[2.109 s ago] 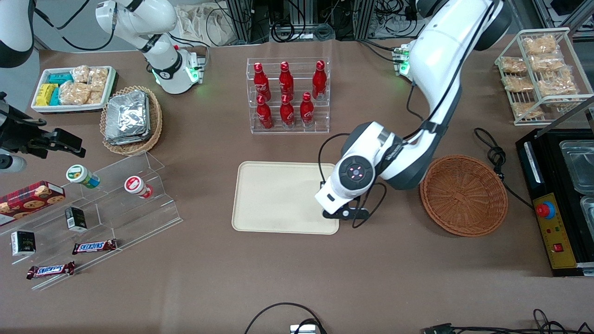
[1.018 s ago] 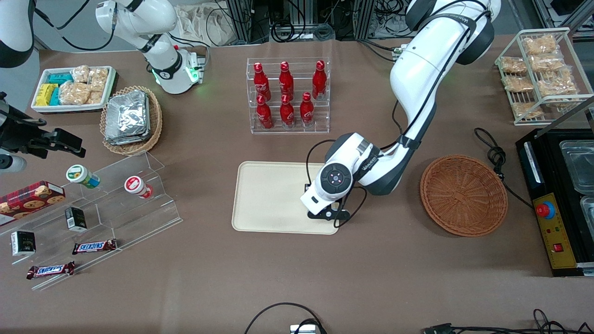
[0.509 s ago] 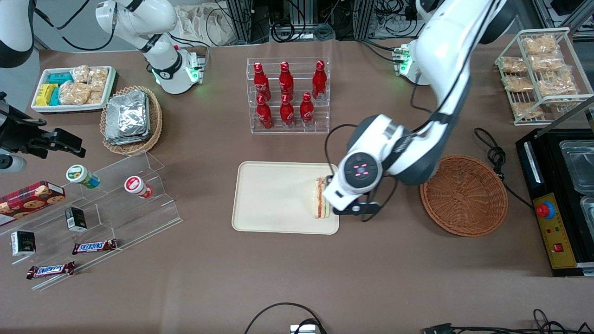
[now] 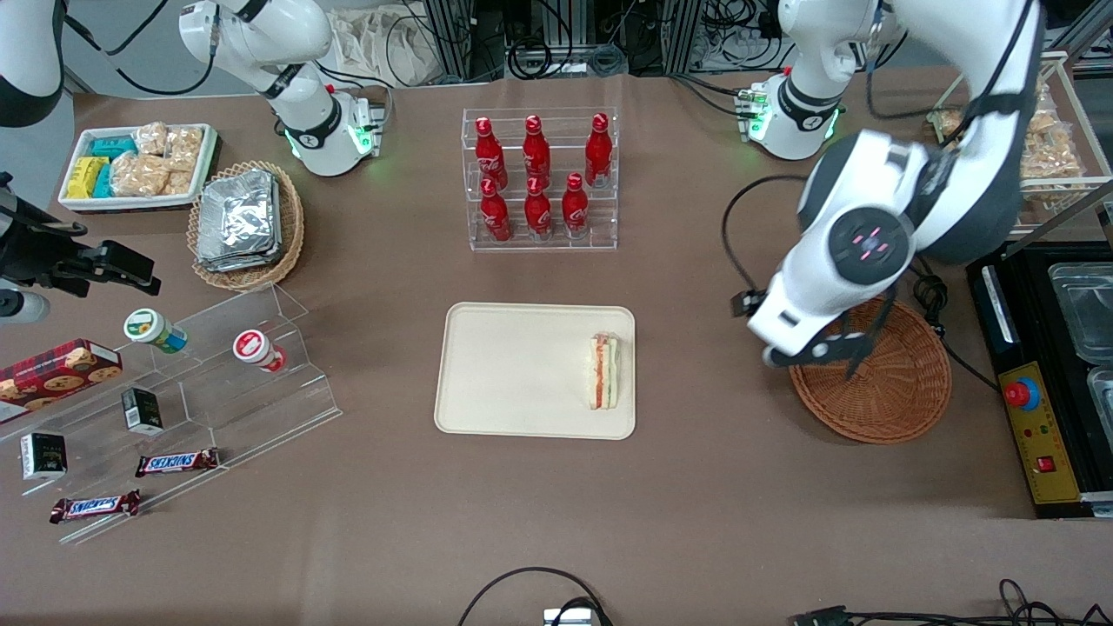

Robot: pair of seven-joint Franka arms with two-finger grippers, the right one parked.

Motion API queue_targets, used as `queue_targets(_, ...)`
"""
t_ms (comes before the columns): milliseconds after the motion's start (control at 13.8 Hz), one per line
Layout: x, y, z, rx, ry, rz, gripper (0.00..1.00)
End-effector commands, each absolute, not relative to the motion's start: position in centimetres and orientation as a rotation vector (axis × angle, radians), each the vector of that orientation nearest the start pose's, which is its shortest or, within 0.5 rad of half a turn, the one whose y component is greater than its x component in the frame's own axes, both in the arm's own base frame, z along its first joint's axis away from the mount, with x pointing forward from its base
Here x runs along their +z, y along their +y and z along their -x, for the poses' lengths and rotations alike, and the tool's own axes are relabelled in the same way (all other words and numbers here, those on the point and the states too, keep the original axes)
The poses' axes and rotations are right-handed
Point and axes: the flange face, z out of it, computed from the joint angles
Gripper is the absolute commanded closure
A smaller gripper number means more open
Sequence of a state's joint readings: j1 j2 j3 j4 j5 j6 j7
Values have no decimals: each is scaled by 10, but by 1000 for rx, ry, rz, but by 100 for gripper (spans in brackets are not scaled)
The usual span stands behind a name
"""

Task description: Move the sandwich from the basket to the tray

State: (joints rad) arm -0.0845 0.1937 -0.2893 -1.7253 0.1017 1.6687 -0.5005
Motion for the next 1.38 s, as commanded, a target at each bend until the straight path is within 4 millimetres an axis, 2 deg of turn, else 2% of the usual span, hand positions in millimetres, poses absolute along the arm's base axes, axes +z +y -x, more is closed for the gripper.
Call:
queue_targets(0,473,-171,-538,226,-196,2980,0)
queue_targets(145,506,-133,-567,136,-323,3022,0)
queue_targets(291,526,-100,-596,75,-420,3047,0)
queue_targets(364,525,-91,-603,74,-441,3043,0)
queue_targets(582,522,-73,-603,109,-460,3029,0)
queue_targets(727,516,-68,-600,151,-193,3072,0)
queue_targets(800,512,-49,-601,162,-161,3082,0)
queue_targets(873,510,-41,-600,179,-186,3102,0)
queue_targets(1091,517,-42,-603,156,-186,3123,0)
queue_targets(1164,525,-41,-608,125,-183,3128,0)
queue_targets(1309,528,-39,-615,123,-208,3134,0)
